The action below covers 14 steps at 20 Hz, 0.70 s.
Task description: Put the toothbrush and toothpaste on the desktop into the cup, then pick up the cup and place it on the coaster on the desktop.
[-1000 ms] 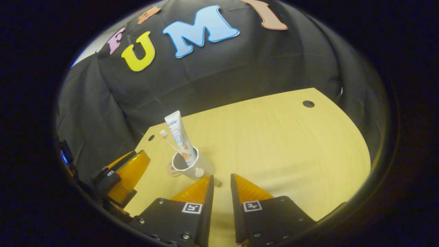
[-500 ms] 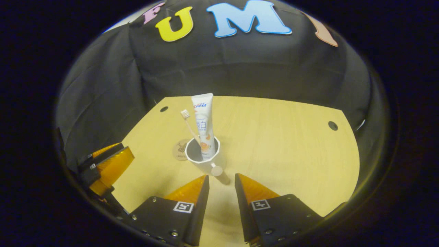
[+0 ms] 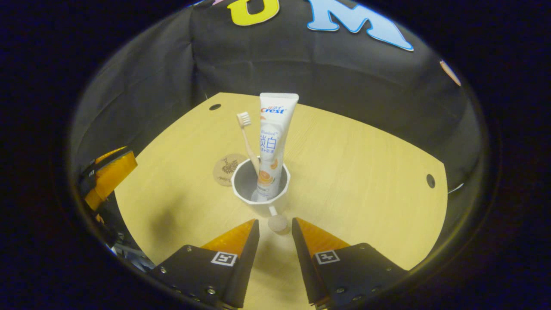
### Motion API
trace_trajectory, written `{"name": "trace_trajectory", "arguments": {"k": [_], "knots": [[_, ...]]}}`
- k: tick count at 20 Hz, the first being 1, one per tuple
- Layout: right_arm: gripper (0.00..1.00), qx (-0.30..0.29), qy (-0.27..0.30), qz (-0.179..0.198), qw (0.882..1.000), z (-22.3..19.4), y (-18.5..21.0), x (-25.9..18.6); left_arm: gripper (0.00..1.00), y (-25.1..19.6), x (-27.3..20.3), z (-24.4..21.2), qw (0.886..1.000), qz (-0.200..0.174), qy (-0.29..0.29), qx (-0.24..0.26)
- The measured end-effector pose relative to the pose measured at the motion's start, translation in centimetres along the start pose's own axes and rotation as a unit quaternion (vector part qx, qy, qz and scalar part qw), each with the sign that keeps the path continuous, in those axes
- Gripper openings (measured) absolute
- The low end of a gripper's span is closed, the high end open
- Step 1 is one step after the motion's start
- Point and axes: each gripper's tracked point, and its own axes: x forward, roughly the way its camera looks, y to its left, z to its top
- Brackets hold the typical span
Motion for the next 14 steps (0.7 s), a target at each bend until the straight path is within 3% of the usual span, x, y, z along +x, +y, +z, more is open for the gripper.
{"name": "trace_trajectory", "arguments": {"k": [14], "knots": [[0.51,-0.074,0.094,0.018,0.993,-1.1,-0.2,5.7,0.43,2.6,2.3,-2.4,0.999,0.031,0.034,-0.023]]}}
